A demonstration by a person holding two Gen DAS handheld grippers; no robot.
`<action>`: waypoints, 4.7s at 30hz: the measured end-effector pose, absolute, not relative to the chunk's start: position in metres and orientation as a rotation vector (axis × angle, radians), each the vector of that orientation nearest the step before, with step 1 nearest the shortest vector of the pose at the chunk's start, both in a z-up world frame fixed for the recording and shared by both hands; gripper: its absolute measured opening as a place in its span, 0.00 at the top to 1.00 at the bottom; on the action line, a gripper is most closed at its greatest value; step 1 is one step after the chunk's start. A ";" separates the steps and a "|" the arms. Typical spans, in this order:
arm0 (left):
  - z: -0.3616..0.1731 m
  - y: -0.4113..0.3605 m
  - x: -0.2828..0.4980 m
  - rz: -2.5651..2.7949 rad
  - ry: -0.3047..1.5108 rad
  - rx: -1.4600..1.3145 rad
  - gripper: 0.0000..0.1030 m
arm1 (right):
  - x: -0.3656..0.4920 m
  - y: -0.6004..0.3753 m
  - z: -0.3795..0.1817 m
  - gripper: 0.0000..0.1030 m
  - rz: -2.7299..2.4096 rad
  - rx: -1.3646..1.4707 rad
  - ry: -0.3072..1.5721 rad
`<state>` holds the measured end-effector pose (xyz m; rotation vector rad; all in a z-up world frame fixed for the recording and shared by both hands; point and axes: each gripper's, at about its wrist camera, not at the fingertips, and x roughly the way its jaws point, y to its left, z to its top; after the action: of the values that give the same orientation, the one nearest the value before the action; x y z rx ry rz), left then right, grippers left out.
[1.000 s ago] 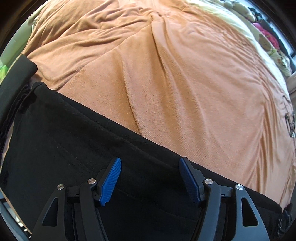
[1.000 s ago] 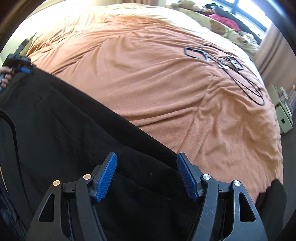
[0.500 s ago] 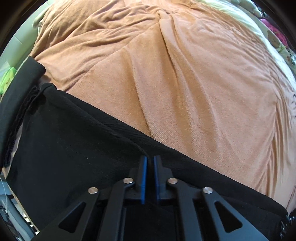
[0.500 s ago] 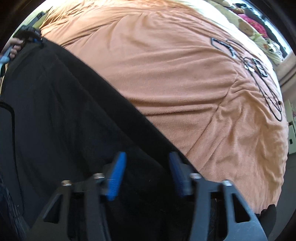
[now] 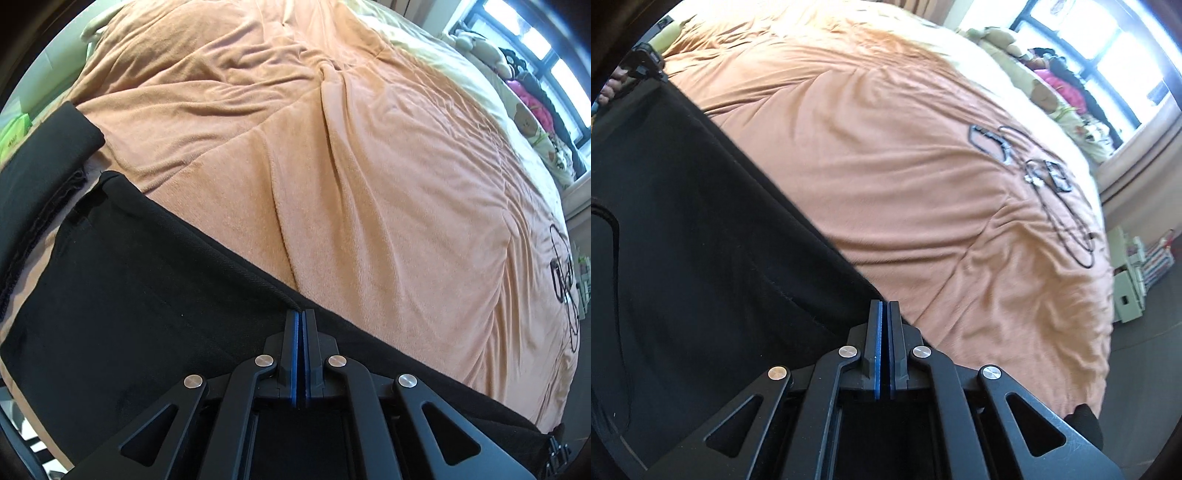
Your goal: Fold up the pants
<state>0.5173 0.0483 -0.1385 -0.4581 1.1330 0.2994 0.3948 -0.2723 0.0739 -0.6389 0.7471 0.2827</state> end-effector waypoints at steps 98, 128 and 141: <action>-0.169 0.259 0.265 0.360 0.895 -0.762 0.97 | 0.255 -0.201 0.025 0.41 0.271 0.027 0.712; -0.188 0.279 0.255 0.223 0.749 -0.977 0.50 | 0.259 -0.167 0.014 0.41 0.361 0.129 0.729; -0.167 0.283 0.257 0.171 0.692 -0.971 0.94 | 0.268 -0.129 0.013 0.63 0.411 0.108 0.745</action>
<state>0.2566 0.2833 -0.1672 -0.9707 0.6915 0.1708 0.2677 -0.1286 0.0132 0.1077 0.7448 0.4112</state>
